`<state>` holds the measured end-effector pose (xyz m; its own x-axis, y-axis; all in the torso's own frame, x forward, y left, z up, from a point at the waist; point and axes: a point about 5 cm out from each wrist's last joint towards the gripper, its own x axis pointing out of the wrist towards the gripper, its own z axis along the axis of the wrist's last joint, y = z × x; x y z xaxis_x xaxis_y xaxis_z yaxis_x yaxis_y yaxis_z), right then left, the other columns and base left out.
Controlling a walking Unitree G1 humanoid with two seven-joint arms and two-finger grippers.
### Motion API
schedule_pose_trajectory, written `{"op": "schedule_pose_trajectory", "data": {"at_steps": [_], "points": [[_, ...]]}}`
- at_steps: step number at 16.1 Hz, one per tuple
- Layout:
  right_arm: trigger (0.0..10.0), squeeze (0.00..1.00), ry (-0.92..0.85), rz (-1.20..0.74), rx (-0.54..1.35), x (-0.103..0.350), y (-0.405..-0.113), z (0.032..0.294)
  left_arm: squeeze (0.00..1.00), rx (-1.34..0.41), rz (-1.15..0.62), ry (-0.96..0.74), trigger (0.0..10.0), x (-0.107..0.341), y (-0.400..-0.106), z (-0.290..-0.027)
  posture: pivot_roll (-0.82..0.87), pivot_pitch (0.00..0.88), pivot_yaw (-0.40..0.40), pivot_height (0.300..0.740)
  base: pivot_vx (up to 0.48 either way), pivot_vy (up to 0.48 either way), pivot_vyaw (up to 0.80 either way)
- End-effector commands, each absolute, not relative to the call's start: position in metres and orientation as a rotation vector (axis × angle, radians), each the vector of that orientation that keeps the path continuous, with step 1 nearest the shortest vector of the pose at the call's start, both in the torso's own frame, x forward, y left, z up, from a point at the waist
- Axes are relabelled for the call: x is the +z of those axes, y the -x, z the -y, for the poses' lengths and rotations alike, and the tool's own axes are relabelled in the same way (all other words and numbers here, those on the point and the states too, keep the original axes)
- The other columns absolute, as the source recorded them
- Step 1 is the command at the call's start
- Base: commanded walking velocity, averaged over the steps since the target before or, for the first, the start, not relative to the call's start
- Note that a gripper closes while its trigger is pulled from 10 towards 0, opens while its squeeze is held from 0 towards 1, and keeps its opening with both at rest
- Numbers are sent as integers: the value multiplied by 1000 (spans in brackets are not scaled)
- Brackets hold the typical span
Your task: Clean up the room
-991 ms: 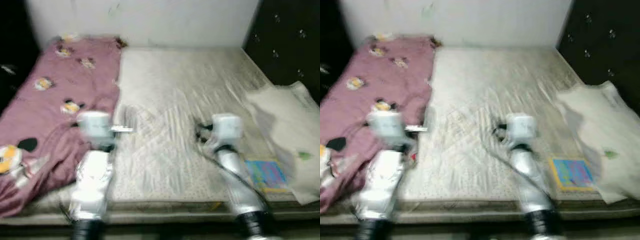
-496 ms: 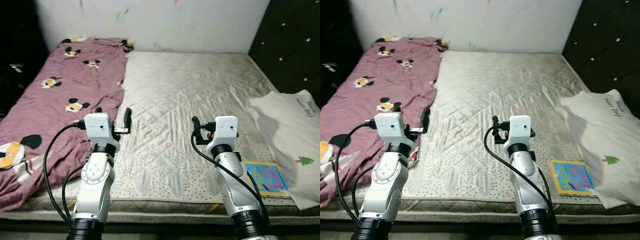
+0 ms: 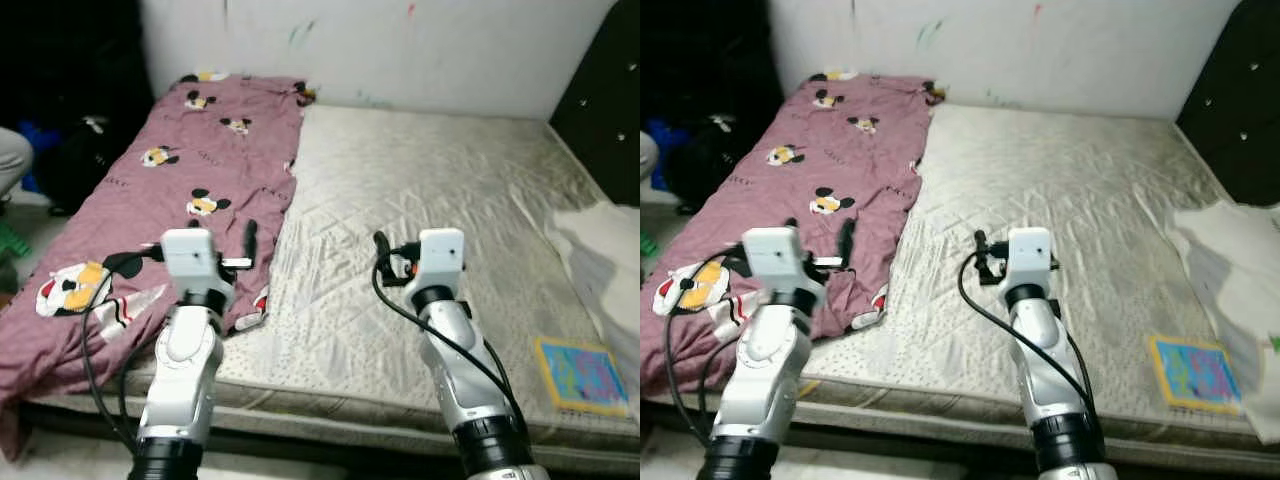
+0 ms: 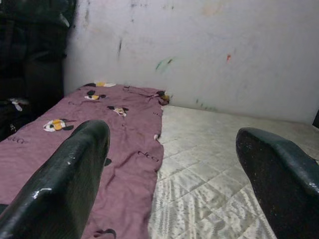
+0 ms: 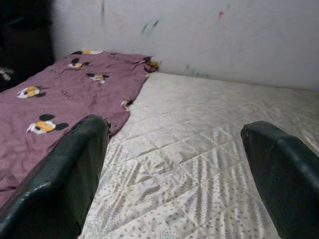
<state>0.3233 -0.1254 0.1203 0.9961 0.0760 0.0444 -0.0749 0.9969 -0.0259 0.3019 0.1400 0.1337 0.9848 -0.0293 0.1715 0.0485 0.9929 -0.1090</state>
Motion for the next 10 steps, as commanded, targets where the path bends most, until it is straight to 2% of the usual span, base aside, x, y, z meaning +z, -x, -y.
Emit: {"op": "schedule_pose_trajectory", "data": {"at_steps": [1, 7, 10], "points": [[10000, 0, 34, 37, 56, 118, -324, 134, 0, -79, 161, 128, 10000, 133, -302, -131, -86, 32, -18, 740, 0, 480, 0], [10000, 0, 38, 20, 62, 115, -325, 133, 0, -79, 163, 133, 10000, 131, -299, -132, -78, 35, -29, 740, 0, 464, 0], [10000, 0, 40, 25, 61, 115, -326, 133, 0, -124, 182, 113, 10000, 133, -298, -128, -78, 31, -25, 740, 0, 0, 0]]}}
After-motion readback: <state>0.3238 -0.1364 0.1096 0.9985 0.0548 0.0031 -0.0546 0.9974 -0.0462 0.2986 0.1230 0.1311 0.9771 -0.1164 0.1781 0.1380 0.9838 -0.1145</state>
